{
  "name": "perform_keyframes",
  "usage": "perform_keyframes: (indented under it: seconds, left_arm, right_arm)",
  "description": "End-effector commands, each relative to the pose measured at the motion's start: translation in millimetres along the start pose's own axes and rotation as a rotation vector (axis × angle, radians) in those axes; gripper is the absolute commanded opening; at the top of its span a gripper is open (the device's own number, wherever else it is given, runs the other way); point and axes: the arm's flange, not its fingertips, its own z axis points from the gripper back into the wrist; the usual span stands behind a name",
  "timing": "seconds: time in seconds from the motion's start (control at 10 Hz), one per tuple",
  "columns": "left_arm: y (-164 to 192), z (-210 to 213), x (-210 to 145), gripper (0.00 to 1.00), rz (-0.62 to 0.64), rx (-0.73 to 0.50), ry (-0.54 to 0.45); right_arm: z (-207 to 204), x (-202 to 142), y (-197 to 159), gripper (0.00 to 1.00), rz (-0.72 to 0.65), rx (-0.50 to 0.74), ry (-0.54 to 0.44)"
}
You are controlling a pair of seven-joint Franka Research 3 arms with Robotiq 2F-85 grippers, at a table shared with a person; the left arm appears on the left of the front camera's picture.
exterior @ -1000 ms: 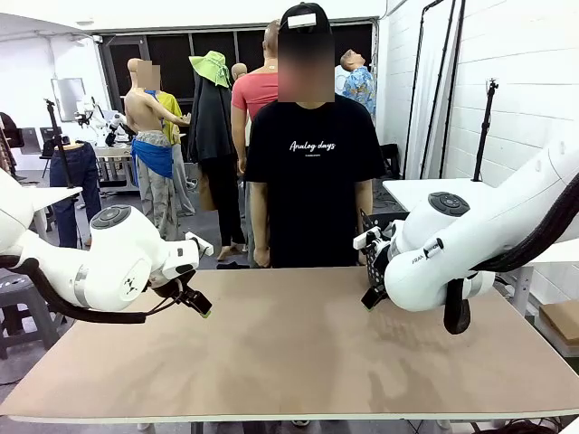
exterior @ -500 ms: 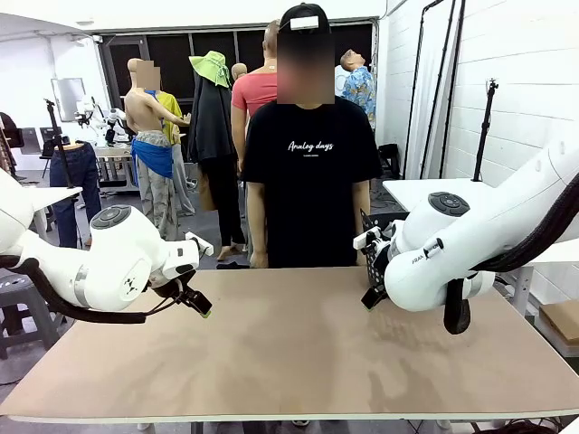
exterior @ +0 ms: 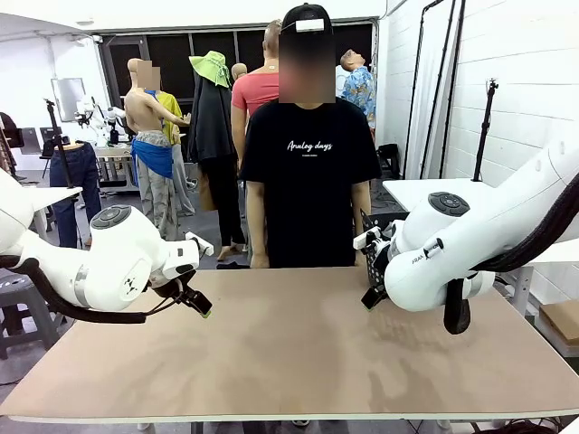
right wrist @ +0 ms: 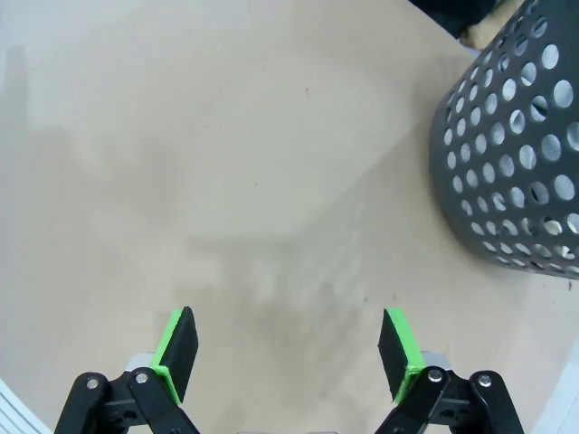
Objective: Fold the training pants.
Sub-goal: Grab both ends of the Training pants handed by a person.
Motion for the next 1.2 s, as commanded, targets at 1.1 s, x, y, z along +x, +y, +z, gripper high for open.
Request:
perform_keyframes:
  seconds: [1.1]
  left_arm:
    - [9,196,70,1.0,0.052,0.027,-0.01]
  right_arm:
    - [189,71,6,1.0,-0.003,-0.056,-0.11]
